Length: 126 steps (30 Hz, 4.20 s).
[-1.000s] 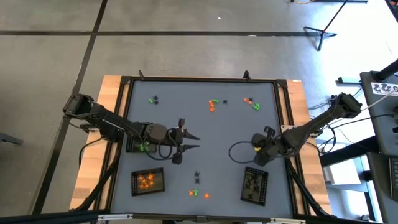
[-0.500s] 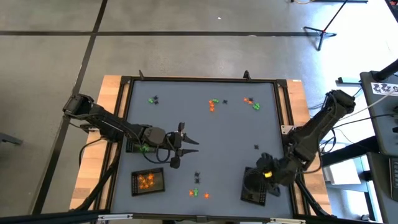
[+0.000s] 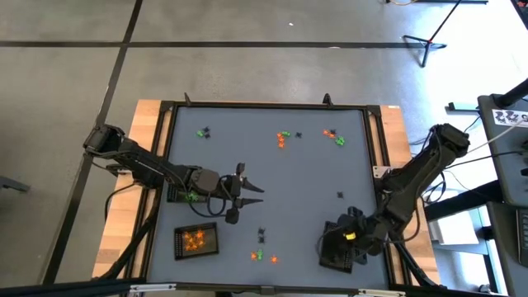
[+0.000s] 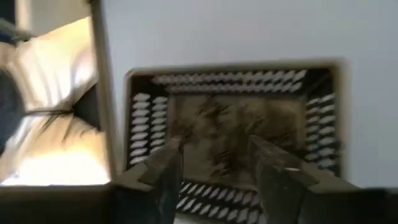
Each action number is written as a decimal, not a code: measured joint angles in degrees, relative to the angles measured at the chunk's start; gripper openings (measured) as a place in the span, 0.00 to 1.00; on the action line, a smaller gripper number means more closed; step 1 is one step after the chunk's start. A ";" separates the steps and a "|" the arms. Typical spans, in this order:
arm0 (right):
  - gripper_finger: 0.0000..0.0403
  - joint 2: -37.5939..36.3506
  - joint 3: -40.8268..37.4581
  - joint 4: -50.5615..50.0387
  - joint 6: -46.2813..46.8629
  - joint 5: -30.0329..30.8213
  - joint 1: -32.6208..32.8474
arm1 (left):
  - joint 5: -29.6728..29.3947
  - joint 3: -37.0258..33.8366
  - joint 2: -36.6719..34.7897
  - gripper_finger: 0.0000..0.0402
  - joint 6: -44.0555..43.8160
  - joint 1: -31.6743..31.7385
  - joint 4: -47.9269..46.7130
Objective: Sort Halloween decoration
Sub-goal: Put the orange spider toy into the bottom left black bin
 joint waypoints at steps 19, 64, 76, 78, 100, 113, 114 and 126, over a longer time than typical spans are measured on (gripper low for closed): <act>0.47 -7.83 -0.02 -12.64 -32.31 16.41 -41.10 | -0.02 -0.01 0.00 0.30 -0.38 -0.02 -0.09; 0.47 36.71 18.67 21.70 -58.92 -4.26 -73.32 | -1.42 -5.34 -11.25 0.24 -7.36 14.11 -20.37; 0.47 36.77 18.58 19.89 -52.55 -8.28 -73.94 | -1.92 -14.36 -17.44 0.20 -10.69 8.61 -12.69; 0.47 36.77 18.58 19.41 -51.46 -8.60 -73.87 | -1.99 -14.32 -17.44 0.20 -10.59 8.20 -11.64; 0.03 36.97 19.65 17.04 -52.80 -5.25 -68.04 | -1.55 -14.27 -17.44 0.20 -11.10 6.08 -11.04; 0.01 35.72 23.96 11.70 -54.48 -4.73 -62.74 | -1.75 -14.25 -17.40 0.20 -10.45 6.10 -13.28; 0.01 35.72 23.93 10.99 -54.44 -5.18 -62.17 | -1.75 -14.25 -17.40 0.20 -10.45 6.10 -13.30; 0.16 35.70 24.26 2.92 -57.05 -3.28 -53.79 | -1.53 -14.25 -17.40 0.20 -10.47 6.10 -13.25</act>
